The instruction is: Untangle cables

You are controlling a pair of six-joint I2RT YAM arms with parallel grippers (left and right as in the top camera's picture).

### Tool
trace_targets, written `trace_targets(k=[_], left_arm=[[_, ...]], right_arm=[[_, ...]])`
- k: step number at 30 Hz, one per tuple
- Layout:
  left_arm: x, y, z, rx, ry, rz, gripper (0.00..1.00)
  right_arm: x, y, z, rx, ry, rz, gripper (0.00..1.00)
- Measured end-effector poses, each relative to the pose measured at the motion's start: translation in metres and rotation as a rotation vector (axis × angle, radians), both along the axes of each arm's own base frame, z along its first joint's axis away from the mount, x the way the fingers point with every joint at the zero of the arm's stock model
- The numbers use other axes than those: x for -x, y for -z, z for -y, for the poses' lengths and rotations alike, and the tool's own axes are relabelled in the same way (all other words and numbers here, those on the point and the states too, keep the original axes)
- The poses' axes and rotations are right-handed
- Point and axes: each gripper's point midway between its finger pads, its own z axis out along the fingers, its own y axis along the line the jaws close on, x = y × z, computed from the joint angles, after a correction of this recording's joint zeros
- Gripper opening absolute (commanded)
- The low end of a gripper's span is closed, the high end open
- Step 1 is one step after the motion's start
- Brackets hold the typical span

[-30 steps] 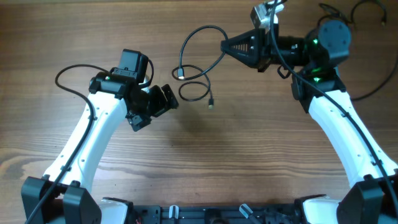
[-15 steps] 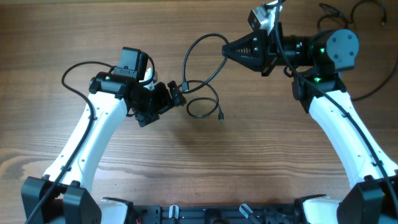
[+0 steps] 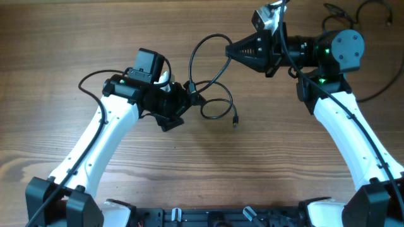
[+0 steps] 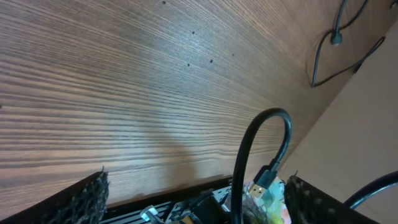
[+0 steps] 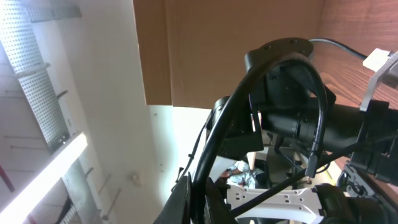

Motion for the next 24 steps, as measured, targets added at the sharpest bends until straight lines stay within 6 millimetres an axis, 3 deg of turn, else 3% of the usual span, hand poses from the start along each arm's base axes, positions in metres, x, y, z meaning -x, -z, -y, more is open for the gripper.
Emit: trace_targets(k=[4, 7, 10, 11, 16, 19, 21, 24], left_arm=[[-0.009, 0.009, 0.003, 0.006, -0.044, -0.032, 0.85], [-0.01, 0.016, 0.008, 0.027, -0.05, -0.073, 0.73], [-0.009, 0.014, 0.011, 0.05, -0.049, -0.09, 0.42], [-0.009, 0.014, 0.012, 0.051, -0.05, -0.091, 0.36], [-0.01, 0.013, 0.013, 0.06, -0.048, -0.089, 0.33], [-0.008, 0.011, 0.015, 0.078, -0.042, -0.096, 0.24], [-0.009, 0.01, 0.016, 0.084, -0.04, -0.094, 0.12], [-0.01, 0.011, 0.015, 0.076, -0.043, -0.087, 0.08]], right_arm=[[-0.003, -0.002, 0.0, -0.01, 0.016, -0.037, 0.04], [-0.005, -0.003, 0.0, -0.016, 0.027, -0.047, 0.04], [-0.008, -0.004, 0.0, -0.023, 0.041, -0.049, 0.04], [-0.008, -0.004, 0.0, -0.024, 0.042, -0.048, 0.04], [-0.009, -0.005, 0.001, -0.027, 0.047, -0.049, 0.04], [-0.009, -0.005, 0.001, -0.027, 0.047, -0.049, 0.04], [-0.009, -0.005, 0.001, -0.027, 0.047, -0.048, 0.04], [-0.009, -0.004, 0.001, -0.027, 0.047, -0.047, 0.04]])
